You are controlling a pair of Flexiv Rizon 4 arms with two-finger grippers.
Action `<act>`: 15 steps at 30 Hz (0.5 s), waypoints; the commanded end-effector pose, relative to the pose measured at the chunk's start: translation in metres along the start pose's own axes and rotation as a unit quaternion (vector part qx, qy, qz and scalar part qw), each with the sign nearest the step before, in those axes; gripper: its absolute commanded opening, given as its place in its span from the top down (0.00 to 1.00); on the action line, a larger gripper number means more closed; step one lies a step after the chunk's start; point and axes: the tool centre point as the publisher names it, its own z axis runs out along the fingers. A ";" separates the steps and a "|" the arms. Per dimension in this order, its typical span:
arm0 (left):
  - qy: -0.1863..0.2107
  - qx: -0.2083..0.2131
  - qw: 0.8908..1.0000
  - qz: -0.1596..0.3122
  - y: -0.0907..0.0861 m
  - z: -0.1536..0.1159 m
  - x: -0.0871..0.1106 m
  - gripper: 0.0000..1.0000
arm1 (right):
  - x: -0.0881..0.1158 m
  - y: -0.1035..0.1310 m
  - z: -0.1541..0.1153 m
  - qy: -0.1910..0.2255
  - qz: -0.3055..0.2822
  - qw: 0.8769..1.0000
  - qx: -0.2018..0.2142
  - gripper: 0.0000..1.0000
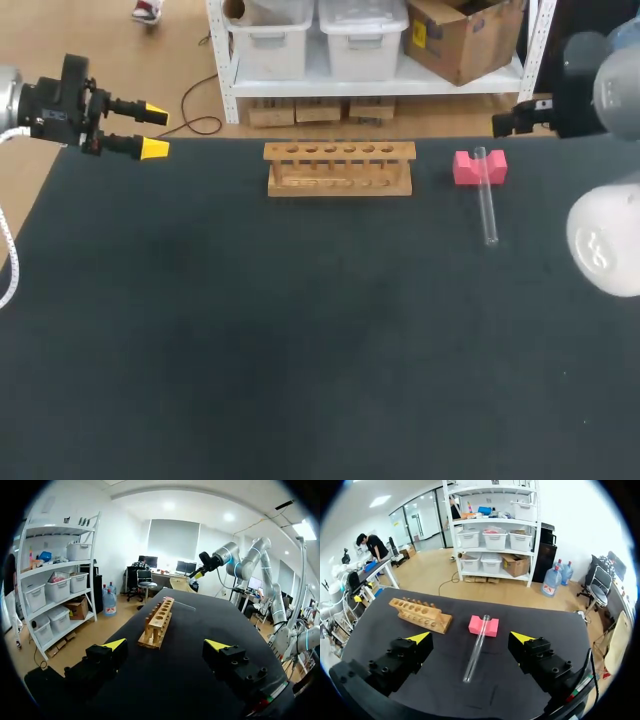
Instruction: Grasp the test tube, adjust it, and insert it.
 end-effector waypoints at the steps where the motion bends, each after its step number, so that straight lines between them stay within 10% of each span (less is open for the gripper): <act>1: -0.001 -0.001 1.000 0.002 -0.001 0.000 0.001 0.00 | 0.002 -0.001 0.011 -0.004 0.001 0.995 0.101 0.00; 15: -0.001 -0.001 1.000 0.002 -0.001 0.000 0.001 0.00 | 0.018 -0.005 0.041 0.005 -0.009 0.996 0.084 0.00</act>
